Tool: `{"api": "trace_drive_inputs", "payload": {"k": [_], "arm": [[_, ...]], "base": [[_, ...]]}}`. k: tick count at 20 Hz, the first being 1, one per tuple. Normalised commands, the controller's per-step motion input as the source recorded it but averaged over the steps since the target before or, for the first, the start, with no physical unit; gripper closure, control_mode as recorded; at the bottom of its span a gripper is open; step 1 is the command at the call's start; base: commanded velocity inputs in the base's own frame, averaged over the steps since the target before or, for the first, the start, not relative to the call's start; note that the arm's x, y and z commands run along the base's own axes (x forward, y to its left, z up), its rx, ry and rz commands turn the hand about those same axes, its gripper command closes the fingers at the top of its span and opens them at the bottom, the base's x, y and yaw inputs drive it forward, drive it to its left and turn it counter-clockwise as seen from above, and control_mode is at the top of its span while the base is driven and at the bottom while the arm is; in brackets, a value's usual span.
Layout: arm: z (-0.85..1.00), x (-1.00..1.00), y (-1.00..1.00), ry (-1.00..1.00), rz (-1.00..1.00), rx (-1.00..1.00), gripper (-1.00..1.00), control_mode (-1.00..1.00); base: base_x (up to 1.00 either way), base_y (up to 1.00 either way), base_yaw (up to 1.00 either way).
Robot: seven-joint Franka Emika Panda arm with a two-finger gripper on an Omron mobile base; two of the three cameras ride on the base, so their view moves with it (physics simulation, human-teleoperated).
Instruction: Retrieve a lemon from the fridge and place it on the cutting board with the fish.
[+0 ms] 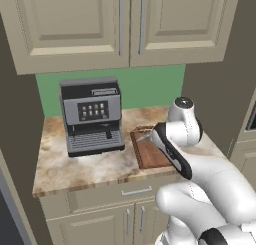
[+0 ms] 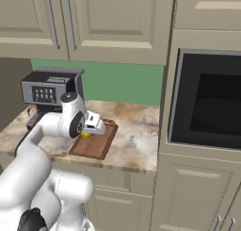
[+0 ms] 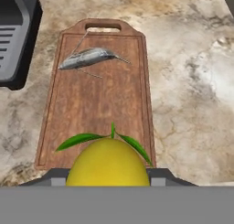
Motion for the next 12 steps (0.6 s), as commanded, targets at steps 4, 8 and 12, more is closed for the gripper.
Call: {"api": "trace_drive_inputs", "payload": {"k": [4, 8, 12], "arm": [[-0.22, 0.24, 0.00, -0.05, 0.00, 0.00, 1.00, -1.00], [-0.19, 0.22, 0.00, -0.05, 0.00, 0.00, 1.00, -1.00], [-0.23, 0.18, 0.00, -0.02, 0.00, 0.00, 1.00, -1.00]], "base": [[0.00, 0.00, 0.00], [0.00, 0.00, 0.00], [0.00, 0.00, 0.00]]}}
